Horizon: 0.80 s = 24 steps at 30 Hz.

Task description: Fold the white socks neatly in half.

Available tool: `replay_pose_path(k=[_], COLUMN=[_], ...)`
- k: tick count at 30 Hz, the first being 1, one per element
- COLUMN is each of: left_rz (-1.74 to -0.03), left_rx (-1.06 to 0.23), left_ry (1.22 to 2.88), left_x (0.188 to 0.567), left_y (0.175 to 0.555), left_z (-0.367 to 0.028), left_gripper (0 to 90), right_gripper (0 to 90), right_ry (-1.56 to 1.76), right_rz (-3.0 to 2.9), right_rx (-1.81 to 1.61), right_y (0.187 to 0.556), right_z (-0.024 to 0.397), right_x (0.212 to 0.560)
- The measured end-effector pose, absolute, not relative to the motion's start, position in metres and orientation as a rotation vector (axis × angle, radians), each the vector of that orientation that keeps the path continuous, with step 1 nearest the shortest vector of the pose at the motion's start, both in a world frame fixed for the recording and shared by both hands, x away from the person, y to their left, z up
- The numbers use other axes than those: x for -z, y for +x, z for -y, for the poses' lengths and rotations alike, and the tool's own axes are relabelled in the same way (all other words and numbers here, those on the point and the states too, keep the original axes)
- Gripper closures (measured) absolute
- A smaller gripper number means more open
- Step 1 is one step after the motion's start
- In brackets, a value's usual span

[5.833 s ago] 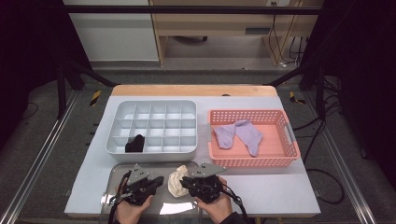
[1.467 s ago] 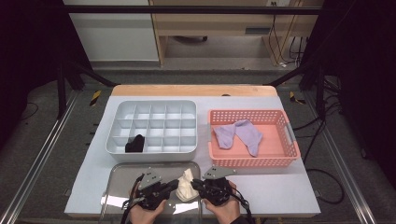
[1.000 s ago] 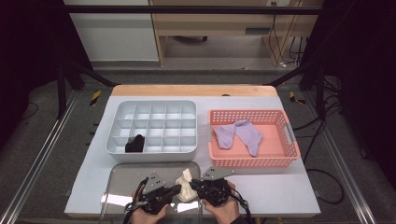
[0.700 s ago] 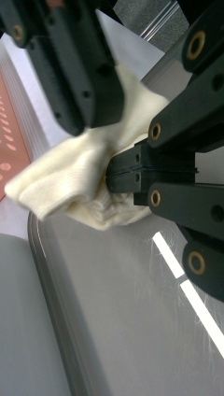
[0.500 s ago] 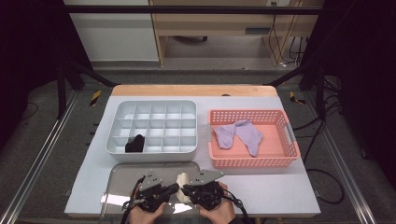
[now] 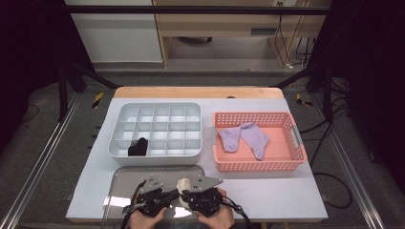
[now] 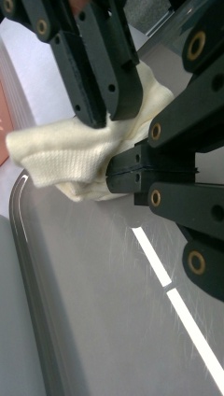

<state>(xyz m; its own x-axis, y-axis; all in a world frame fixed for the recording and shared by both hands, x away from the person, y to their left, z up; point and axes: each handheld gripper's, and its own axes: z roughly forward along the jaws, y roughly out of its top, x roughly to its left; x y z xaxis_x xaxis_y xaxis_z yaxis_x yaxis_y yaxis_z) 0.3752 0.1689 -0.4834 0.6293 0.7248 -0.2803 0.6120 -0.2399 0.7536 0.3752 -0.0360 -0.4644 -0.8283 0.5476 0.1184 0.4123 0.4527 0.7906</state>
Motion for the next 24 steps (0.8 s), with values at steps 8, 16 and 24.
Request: replay_pose_path(k=[8, 16, 24], left_rz=[-1.031, -0.995, -1.039], left_rx=[-0.204, -0.232, -0.218], left_ry=[1.858, 1.946, 1.905], left_x=[0.455, 0.445, 0.462], left_y=[0.385, 0.394, 0.383], left_z=[-0.184, -0.159, -0.179], left_gripper=[85.0, 62.2, 59.7], right_gripper=[82.8, 82.7, 79.7], right_ry=[0.829, 0.805, 0.786], right_rz=[-2.55, -2.551, -2.556], right_rx=[-1.318, -1.308, -1.317], right_y=[0.375, 0.373, 0.37], right_z=[0.035, 0.032, 0.034], right_x=[0.465, 0.465, 0.467])
